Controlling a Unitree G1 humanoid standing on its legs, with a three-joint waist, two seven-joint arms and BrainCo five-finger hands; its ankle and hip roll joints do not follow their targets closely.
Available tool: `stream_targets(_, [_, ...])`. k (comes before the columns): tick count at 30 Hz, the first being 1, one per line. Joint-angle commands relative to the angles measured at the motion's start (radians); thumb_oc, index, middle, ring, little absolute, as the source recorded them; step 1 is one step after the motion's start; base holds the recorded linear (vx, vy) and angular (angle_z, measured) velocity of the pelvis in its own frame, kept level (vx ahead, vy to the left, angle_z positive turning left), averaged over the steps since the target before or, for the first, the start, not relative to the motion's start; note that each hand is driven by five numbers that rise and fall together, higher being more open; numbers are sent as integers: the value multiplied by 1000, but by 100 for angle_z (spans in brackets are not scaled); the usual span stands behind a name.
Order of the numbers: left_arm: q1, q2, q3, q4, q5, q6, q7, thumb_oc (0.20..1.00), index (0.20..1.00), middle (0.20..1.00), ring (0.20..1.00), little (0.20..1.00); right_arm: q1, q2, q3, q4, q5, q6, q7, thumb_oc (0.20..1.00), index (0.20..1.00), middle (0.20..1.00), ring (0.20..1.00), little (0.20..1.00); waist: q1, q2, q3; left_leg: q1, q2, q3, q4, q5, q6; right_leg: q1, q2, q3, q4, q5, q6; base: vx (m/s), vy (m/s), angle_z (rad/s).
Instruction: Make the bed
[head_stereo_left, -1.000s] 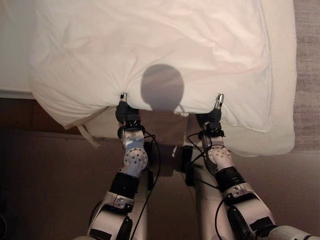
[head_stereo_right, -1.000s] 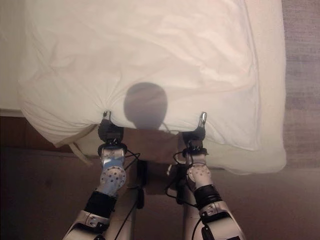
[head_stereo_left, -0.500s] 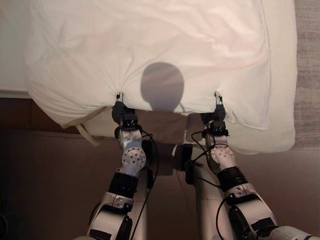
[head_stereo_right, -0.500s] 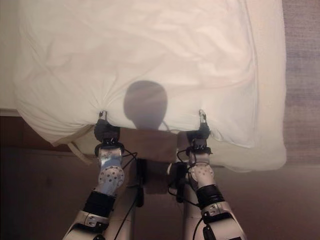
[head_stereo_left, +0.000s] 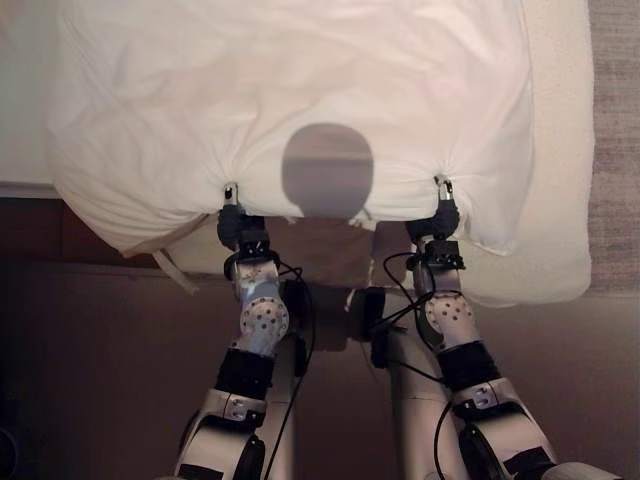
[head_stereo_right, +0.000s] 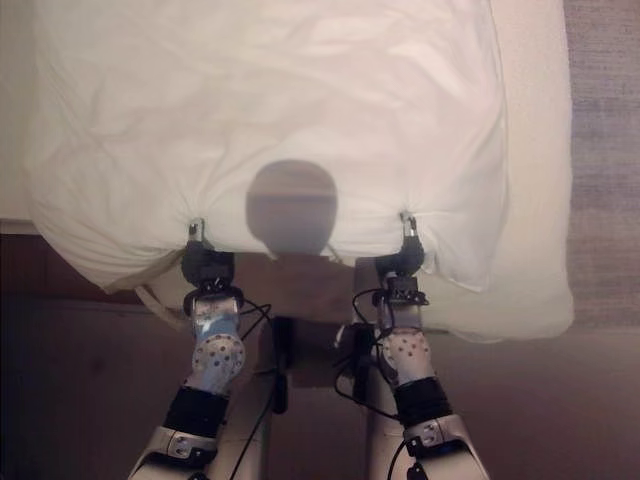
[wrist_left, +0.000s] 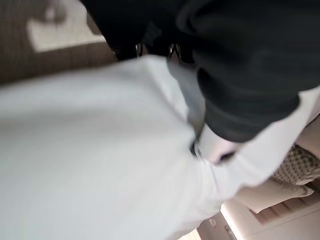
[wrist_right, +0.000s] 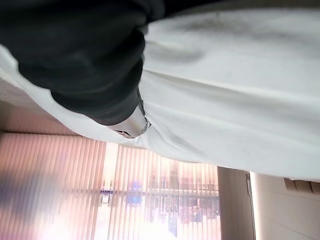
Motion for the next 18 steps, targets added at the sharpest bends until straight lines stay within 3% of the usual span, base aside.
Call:
stream_targets(1, [77, 64, 185, -3, -59, -116, -52, 1000, 1000, 1000, 1000, 1000, 107, -64, -100, -212, -26, -127, 86, 200, 200, 200, 200, 200, -24, 34, -121, -27, 18, 19, 42, -60, -4, 2, -18, 29, -136, 83, 121, 0, 0, 0])
stream_targets(6, [84, 44, 136, 73, -130, -83, -100, 1000, 1000, 1000, 1000, 1000, 140, -68, 0, -326, -57, -97, 112, 200, 200, 200, 200, 200, -33, 23, -112, -19, 24, 27, 43, -59, -7, 9, -12, 33, -137, 84, 119, 0, 0, 0])
stream_targets(18, [-17, 13, 73, 232, -223, -35, -211, 1000, 1000, 1000, 1000, 1000, 157, -69, 103, -390, -34, -70, 170, 200, 200, 200, 200, 200, -62, -4, -114, -10, 33, 35, 45, -62, -13, 16, -4, 46, -138, 85, 118, 2, -1, -1])
